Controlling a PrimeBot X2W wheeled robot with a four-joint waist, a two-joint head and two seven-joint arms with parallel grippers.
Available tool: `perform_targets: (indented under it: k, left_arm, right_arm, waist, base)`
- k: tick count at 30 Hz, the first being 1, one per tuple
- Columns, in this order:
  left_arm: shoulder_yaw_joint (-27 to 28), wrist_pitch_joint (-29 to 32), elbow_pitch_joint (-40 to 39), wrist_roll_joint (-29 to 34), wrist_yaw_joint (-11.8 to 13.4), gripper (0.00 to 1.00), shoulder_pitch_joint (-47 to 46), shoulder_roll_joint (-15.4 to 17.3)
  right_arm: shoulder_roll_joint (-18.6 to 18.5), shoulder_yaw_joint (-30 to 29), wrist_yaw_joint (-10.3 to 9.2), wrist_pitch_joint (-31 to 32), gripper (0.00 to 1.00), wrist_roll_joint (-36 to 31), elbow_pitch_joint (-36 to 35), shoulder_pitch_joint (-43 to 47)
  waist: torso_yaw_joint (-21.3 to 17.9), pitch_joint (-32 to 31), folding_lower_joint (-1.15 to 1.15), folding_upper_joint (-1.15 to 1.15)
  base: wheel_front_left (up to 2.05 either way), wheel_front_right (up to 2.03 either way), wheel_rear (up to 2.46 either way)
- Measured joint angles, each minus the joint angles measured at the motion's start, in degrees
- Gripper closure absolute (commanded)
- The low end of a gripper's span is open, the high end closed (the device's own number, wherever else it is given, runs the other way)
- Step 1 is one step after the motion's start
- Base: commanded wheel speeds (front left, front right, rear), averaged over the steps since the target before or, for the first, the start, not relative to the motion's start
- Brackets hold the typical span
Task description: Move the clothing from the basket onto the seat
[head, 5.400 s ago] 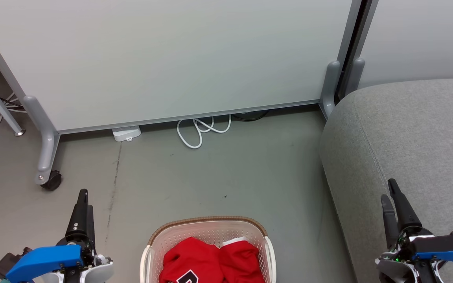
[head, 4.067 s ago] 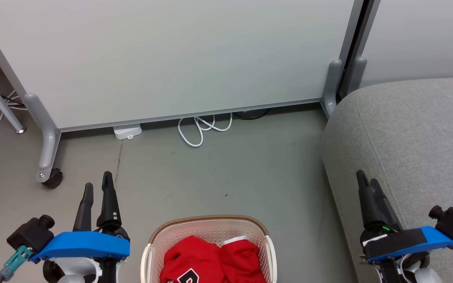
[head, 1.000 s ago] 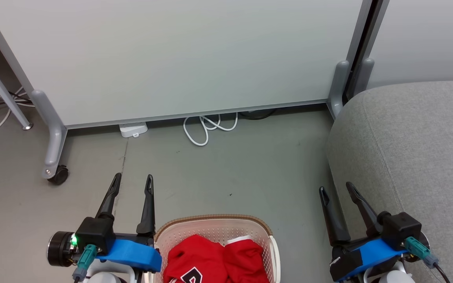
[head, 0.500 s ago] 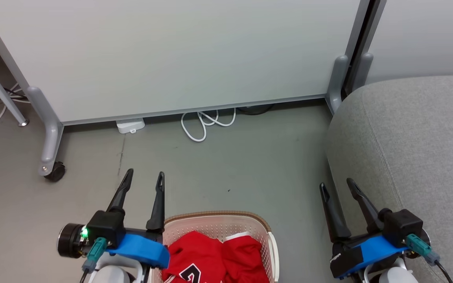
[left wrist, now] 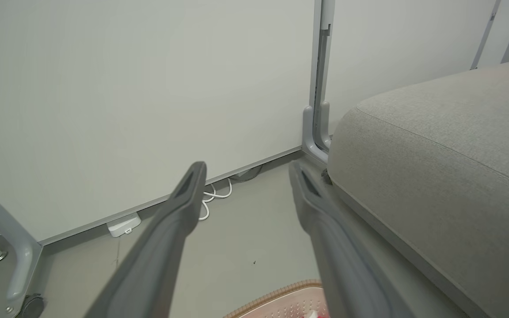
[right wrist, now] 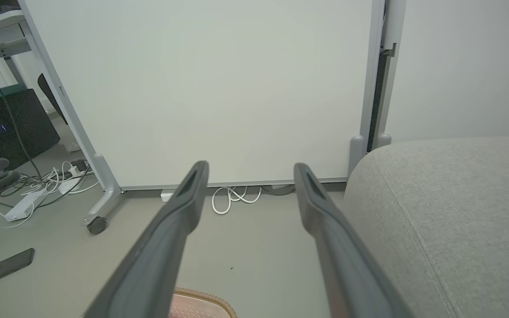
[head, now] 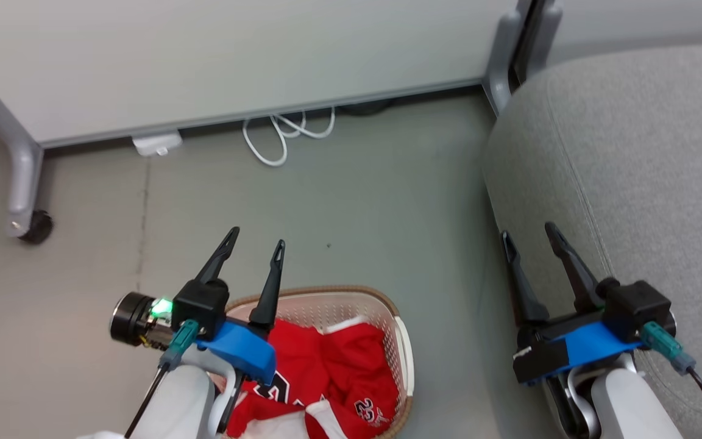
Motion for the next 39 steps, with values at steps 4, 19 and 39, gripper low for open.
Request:
perform_targets:
  k: [4,19,39]
  left_arm:
    - [-3.7,0.0,2.9,-0.3,-0.1,0.00,-3.3,1.1]
    - [-17.6,0.0,16.0,-4.1,-0.1,0.00,-14.7,4.8]
    - [-31.6,0.0,36.7,-13.4,-0.1,0.00,-29.2,5.5]
  right_arm:
    - [0.0,0.3,0.00,0.0,0.00,-0.1,-0.8,-2.1]
    - [0.0,2.5,0.00,0.0,0.00,-0.3,-3.7,-8.7]
    - [0.0,4.1,0.01,0.0,0.00,-0.6,-9.1,-15.8]
  waist:
    - [-1.5,3.5,0.00,0.00]
    - [-6.2,16.0,0.00,0.00]
    - [-9.7,32.6,0.01,0.00]
  base:
    - [0.00,0.00,0.00]
    - [0.00,0.00,0.00]
    - [0.00,0.00,0.00]
